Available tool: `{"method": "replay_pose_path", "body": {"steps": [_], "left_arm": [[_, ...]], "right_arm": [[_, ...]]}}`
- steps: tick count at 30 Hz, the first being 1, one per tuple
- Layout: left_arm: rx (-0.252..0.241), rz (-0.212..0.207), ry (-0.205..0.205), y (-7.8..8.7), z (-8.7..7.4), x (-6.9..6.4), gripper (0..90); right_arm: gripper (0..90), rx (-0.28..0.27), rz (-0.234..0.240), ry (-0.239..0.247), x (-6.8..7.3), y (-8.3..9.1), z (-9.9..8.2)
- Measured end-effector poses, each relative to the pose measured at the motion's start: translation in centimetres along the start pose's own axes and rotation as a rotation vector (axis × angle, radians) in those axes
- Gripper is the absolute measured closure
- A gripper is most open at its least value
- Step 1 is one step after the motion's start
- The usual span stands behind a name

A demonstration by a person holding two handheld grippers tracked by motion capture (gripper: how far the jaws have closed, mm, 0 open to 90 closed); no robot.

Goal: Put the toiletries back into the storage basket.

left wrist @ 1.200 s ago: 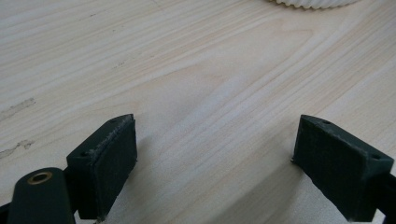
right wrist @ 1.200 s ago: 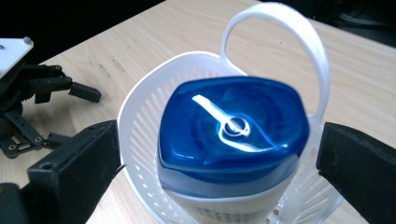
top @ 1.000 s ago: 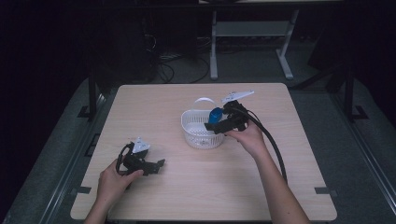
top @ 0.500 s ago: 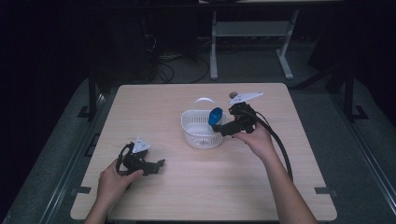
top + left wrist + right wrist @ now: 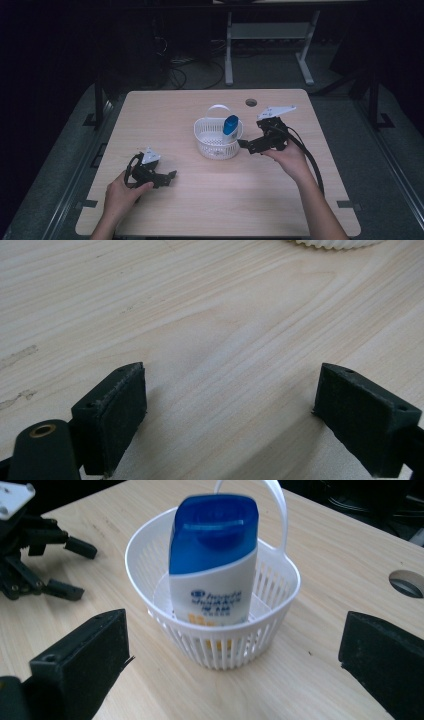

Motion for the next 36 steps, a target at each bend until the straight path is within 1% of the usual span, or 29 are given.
{"method": "replay_pose_path", "body": {"steps": [3,5,13,17,19,21,22,24,25,28,36], "left_arm": [[0.0,0.0,0.001,0.0,0.0,0.0,12.9],[0.0,0.0,0.0,0.0,0.0,0.0,12.9],[0.0,0.0,0.001,0.0,0.0,0.0,12.9],[0.001,-0.001,0.001,0.0,0.0,0.0,12.9],[0.0,0.0,0.002,0.0,0.0,0.0,12.9],[0.0,-0.001,0.0,0.0,0.0,0.0,12.9],[0.001,-0.001,-0.001,0.0,0.0,0.0,12.9],[-0.002,-0.001,0.002,0.0,0.0,0.0,12.9],[-0.002,0.0,0.002,0.0,0.0,0.0,12.9],[-0.001,0.0,0.002,0.0,0.0,0.0,12.9],[0.0,-0.001,-0.001,0.0,0.0,0.0,12.9]], "right_arm": [[0.0,0.014,-0.009,0.001,0.0,0.5,-0.5],[0.0,0.008,-0.018,0.009,0.0,0.7,-1.0],[0.0,-0.01,-0.037,-0.011,-0.3,2.2,-3.1],[0.0,-0.002,-0.047,-0.015,-0.3,2.8,-4.1],[0.0,-0.026,-0.054,-0.013,-0.3,3.2,-4.8],[0.0,-0.048,-0.043,-0.032,-0.3,3.4,-5.4],[0.0,-0.046,-0.043,-0.042,-0.3,3.5,-5.8],[0.0,-0.039,-0.063,-0.04,-0.4,3.7,-6.6],[0.0,-0.036,-0.066,-0.051,-0.5,3.8,-7.0],[0.0,-0.02,-0.09,-0.061,-0.7,4.0,-8.3],[0.0,0.017,-0.116,-0.081,-1.0,4.9,-10.6]]}}
Point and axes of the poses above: each handheld gripper's, and its own axes: y roughly backward along the jaws, z roughly out of its top, x roughly to its left, the point moved 2 cm from there along -y, roughly forward along the jaws, and after that the axes turned 6 degrees about z, right-handed, at the moved point
